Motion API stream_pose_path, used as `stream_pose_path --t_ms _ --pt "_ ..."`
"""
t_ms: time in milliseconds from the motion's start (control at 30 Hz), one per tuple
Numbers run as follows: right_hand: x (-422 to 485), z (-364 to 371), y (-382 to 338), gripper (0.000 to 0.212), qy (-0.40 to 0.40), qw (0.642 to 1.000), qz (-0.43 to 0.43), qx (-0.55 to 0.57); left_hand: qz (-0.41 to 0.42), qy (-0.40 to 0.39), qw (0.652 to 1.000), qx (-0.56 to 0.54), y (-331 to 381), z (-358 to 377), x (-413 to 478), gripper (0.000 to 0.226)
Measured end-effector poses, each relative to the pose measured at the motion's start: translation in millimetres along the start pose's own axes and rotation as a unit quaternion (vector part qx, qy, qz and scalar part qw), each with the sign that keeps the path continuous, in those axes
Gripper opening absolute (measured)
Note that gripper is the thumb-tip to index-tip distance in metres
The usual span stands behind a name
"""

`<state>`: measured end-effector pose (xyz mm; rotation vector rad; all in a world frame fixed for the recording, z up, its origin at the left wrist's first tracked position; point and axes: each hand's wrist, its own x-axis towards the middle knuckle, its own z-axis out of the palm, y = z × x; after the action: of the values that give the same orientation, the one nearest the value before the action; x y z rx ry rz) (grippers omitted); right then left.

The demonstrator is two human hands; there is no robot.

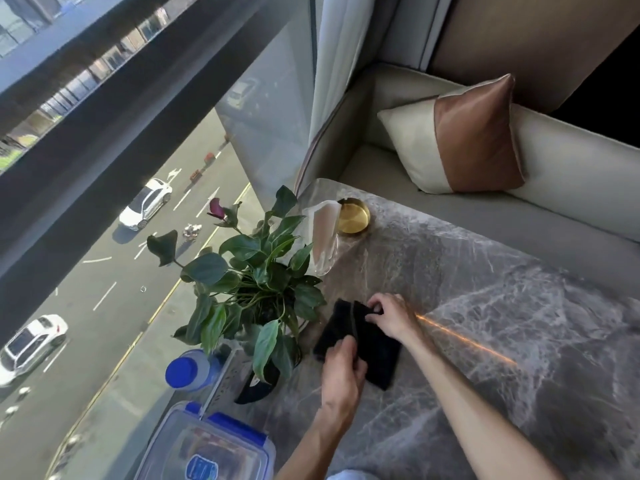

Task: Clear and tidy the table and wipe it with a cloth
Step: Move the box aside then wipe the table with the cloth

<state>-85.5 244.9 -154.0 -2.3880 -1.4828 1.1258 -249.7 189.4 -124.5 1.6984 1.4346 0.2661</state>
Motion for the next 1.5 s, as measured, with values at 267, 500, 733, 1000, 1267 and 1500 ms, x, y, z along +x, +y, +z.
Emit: stream_pose_path --t_ms 267,500,733,1000,1267,1500 --pt "-1 -5 1 0.015 0.041 0.983 -0.035 0.173 -0.085 0.12 0.972 -0.182 -10 -7 -6 0.029" --pt "-12 22 -14 0.037 0.097 0.994 -0.018 -0.049 -0.167 0.069 0.984 -0.005 -24 -12 11 0.027" --pt "-80 57 28 0.036 0.103 0.925 0.282 0.231 -0.223 0.014 0.968 0.111 -16 -10 16 0.037" --pt "-111 97 12 0.017 0.129 0.872 0.292 0.371 -0.254 -0.029 0.953 0.163 -11 -6 26 0.043" --pt "-111 72 22 0.069 0.142 0.988 0.035 0.051 -0.024 -0.057 0.935 0.349 -17 0 23 0.079" --pt "-90 78 19 0.08 0.063 0.996 0.038 0.051 -0.115 -0.091 0.973 0.18 -8 -14 39 0.071"
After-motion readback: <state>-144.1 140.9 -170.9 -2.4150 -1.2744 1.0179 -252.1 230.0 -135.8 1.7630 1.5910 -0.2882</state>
